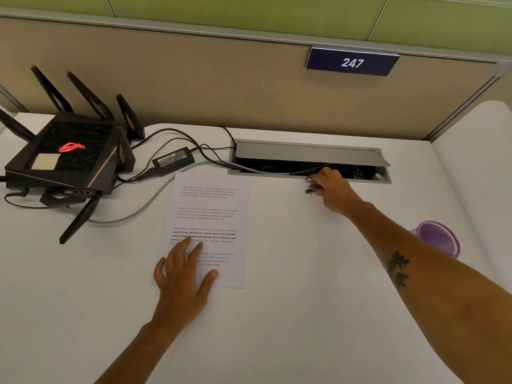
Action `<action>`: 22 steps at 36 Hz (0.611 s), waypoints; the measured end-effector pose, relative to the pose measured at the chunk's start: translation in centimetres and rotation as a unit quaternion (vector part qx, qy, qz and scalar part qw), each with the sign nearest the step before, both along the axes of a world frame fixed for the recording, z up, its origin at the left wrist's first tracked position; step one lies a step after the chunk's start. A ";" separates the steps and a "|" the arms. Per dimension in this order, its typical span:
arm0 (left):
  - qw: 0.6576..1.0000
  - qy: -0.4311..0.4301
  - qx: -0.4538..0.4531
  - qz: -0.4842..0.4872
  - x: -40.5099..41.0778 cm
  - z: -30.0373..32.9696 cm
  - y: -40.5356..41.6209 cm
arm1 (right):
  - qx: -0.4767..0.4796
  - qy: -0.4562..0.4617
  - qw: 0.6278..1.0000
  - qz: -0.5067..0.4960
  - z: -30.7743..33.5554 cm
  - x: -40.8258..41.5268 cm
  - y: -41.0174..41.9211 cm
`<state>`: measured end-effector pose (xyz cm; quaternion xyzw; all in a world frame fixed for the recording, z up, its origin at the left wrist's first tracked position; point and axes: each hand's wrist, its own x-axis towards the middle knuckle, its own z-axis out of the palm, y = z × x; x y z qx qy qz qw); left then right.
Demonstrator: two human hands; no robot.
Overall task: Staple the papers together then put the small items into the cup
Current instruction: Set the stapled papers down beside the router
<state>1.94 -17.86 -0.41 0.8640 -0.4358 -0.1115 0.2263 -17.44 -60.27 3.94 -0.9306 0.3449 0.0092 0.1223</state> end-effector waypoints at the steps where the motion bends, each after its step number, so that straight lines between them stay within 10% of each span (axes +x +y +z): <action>1: 1.000 -0.002 0.001 -0.001 -0.1 -0.1 0.1 | -0.002 0.002 1.000 0.001 0.0 0.0 -0.1; 22: 0.997 -0.044 0.021 -0.063 -6.1 0.1 0.6 | -0.038 -0.121 0.983 -0.132 -0.6 -5.5 9.3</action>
